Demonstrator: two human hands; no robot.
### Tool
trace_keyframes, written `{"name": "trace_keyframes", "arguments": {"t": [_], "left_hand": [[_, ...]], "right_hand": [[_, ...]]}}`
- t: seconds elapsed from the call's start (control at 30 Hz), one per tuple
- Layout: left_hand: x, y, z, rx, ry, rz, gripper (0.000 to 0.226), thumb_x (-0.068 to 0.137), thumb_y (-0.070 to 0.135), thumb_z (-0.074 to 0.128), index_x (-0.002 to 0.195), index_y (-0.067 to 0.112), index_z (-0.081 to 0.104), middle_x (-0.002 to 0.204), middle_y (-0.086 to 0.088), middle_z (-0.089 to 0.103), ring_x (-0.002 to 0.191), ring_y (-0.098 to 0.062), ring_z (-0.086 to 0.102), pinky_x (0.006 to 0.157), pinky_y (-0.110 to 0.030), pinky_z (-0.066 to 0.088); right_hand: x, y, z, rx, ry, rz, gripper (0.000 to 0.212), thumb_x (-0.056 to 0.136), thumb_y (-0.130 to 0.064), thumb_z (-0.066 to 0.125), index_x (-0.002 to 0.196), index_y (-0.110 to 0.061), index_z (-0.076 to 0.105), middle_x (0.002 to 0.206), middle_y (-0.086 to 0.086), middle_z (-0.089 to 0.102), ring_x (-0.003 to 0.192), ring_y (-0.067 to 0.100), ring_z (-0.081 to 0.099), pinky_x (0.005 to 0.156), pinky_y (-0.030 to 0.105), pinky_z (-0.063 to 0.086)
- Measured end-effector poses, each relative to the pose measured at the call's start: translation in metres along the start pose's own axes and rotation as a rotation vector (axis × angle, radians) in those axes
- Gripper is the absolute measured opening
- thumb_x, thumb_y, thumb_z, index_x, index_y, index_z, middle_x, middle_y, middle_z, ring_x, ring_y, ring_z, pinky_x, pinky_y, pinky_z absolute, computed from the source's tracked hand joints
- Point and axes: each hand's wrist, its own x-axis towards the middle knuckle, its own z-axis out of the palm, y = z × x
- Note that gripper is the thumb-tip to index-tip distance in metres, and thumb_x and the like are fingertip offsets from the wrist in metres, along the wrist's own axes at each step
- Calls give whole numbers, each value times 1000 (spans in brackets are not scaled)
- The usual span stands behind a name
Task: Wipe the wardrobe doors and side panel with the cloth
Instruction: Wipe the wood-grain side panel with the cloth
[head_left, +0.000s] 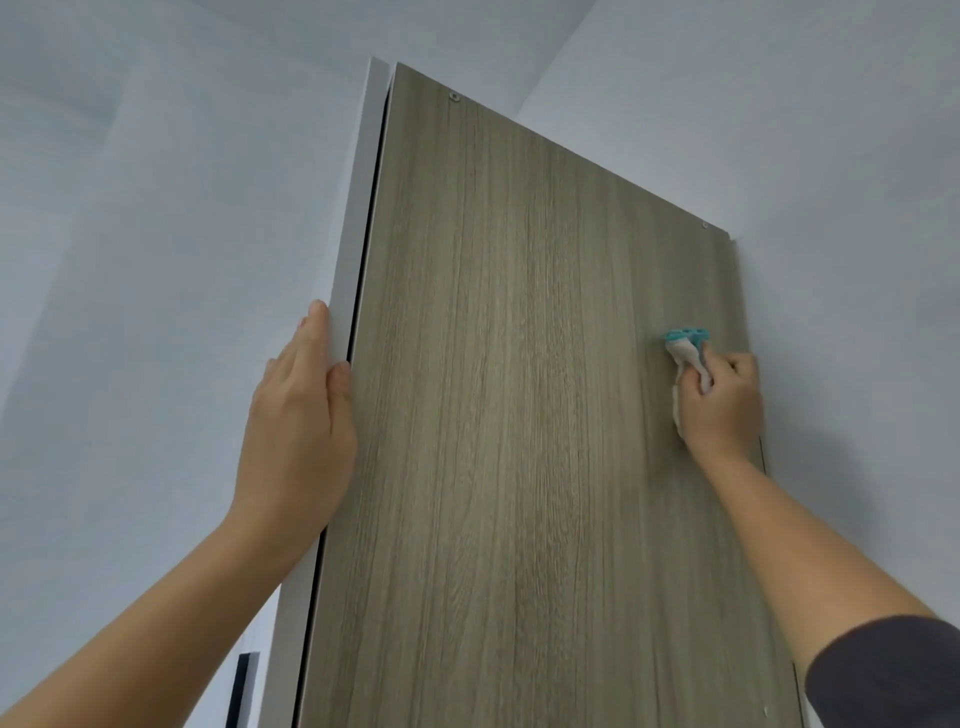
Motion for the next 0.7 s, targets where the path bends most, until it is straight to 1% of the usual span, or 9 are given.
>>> {"name": "trace_keyframes", "arguments": {"t": [0.07, 0.13, 0.2, 0.3, 0.43, 0.5, 0.57, 0.6, 0.7], "left_hand": [[0, 0, 0, -1, 0, -1, 51, 103, 13, 32, 153, 15, 19, 151, -4, 40, 141, -21, 33, 115, -45, 29], [0, 0, 0, -3, -1, -3, 51, 103, 14, 32, 153, 16, 20, 151, -4, 40, 140, -22, 34, 115, -46, 30], [0, 0, 0, -11, -1, -10, 51, 103, 14, 32, 153, 17, 20, 151, -3, 39, 141, -22, 33, 115, -45, 30], [-1, 0, 0, -12, 7, -10, 51, 103, 15, 32, 153, 18, 20, 152, -1, 37, 142, -20, 31, 116, -42, 29], [0, 1, 0, -4, 11, -10, 51, 103, 14, 33, 153, 17, 21, 153, 0, 37, 141, -19, 31, 115, -34, 28], [1, 1, 0, 2, 6, -13, 51, 103, 14, 33, 153, 15, 23, 151, -3, 40, 139, -22, 35, 114, -35, 30], [1, 0, 0, -10, -5, -17, 50, 102, 14, 32, 152, 15, 25, 146, -6, 46, 135, -26, 40, 112, -42, 34], [1, 0, 0, -23, -6, -21, 50, 102, 14, 33, 152, 15, 25, 146, -6, 46, 135, -26, 41, 111, -44, 35], [0, 2, -1, -49, -3, -30, 51, 103, 14, 34, 153, 17, 23, 150, -3, 42, 138, -21, 37, 114, -42, 32]], "right_hand": [[1, 13, -4, -72, -14, 25, 27, 93, -11, 55, 117, -3, 64, 111, 21, 51, 88, 36, 56, 69, 27, 31], [2, 29, -7, -157, -31, 51, 29, 94, -13, 53, 120, -6, 63, 112, 21, 51, 91, 37, 56, 69, 31, 36], [2, 46, -11, -236, -39, 108, 26, 93, -16, 52, 115, -6, 64, 112, 22, 53, 93, 40, 57, 72, 38, 43], [1, 70, -19, -336, -67, 197, 25, 94, -20, 51, 108, -5, 65, 105, 26, 56, 92, 44, 56, 72, 42, 47], [2, 82, -24, -372, -97, 205, 24, 93, -19, 51, 105, -6, 66, 96, 30, 60, 88, 46, 57, 69, 44, 50], [3, 77, -23, -356, -97, 220, 23, 92, -21, 51, 103, -7, 66, 95, 29, 60, 87, 46, 58, 69, 45, 51], [0, 72, -21, -308, -103, 243, 21, 91, -20, 51, 99, -7, 65, 93, 28, 59, 84, 44, 58, 67, 41, 50], [-3, 69, -20, -271, -101, 246, 19, 90, -18, 50, 96, -6, 65, 92, 28, 58, 82, 43, 58, 64, 38, 46], [-17, 55, -18, -174, -72, 205, 22, 89, -16, 48, 91, -1, 63, 93, 27, 55, 76, 37, 56, 62, 30, 33]]}}
